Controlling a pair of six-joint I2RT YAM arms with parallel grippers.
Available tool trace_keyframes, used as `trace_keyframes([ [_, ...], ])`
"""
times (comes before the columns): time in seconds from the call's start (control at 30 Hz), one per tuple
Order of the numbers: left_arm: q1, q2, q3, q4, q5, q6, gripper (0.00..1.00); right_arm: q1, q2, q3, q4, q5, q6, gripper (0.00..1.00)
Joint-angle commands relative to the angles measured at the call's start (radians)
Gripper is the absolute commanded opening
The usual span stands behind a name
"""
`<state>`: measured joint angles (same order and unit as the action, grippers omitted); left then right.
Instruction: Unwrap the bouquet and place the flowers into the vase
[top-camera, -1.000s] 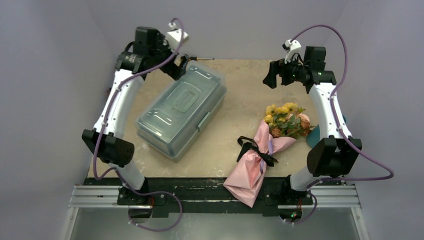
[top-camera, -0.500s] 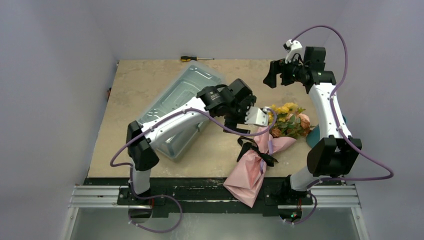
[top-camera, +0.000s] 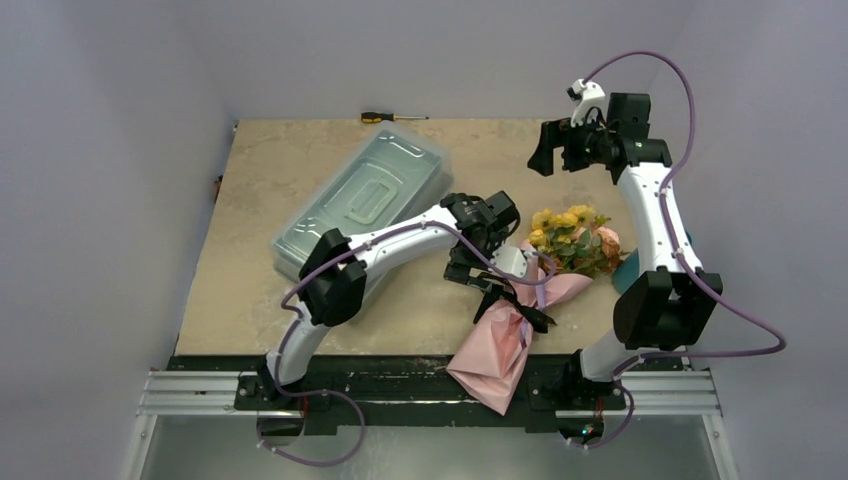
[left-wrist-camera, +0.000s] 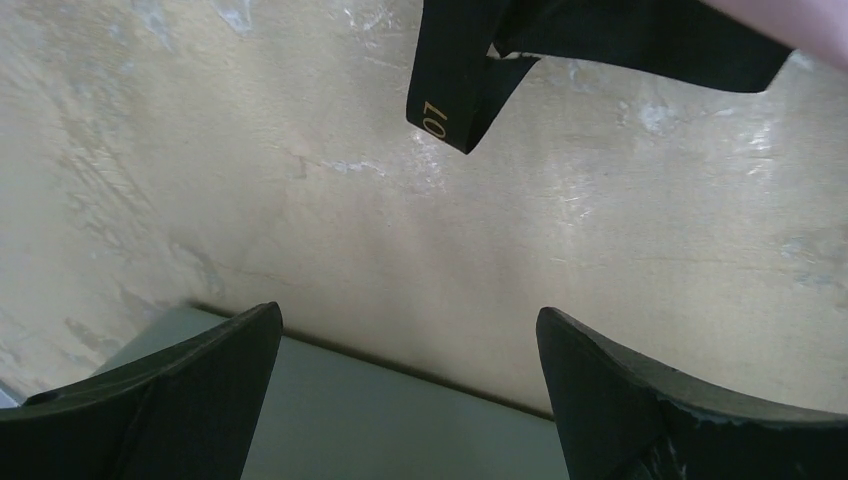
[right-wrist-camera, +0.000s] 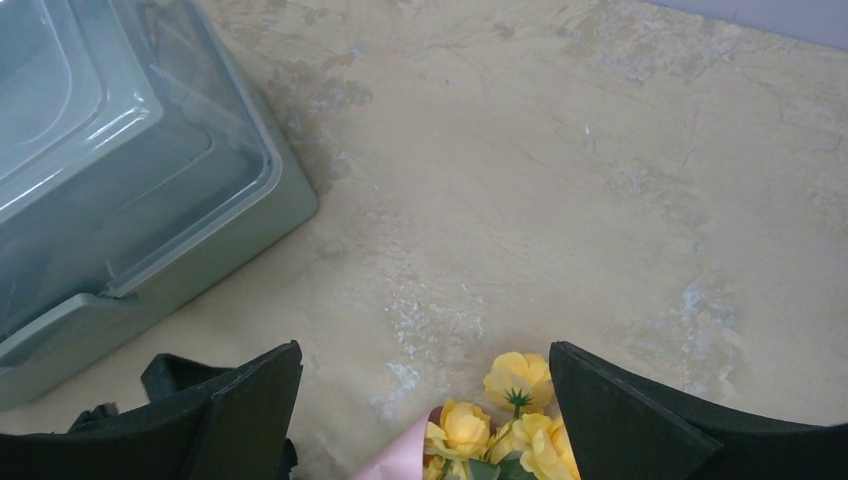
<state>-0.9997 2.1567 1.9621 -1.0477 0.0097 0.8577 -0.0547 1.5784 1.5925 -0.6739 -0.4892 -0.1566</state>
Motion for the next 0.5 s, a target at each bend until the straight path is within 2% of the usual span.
trace_keyframes([
  [0.0, 0.057, 0.05, 0.03, -0.02, -0.05, 0.023, 1.0, -0.005, 0.008, 0.055, -0.012, -0.012, 0.012, 0.98],
  [0.27, 0.179, 0.042, -0.033, 0.002, -0.097, 0.038, 1.0, -0.007, 0.0, 0.04, -0.011, -0.035, 0.018, 0.98],
  [0.47, 0.25, 0.032, -0.069, -0.04, -0.104, 0.05, 1.0, -0.007, 0.015, 0.058, -0.009, -0.046, 0.024, 0.98],
])
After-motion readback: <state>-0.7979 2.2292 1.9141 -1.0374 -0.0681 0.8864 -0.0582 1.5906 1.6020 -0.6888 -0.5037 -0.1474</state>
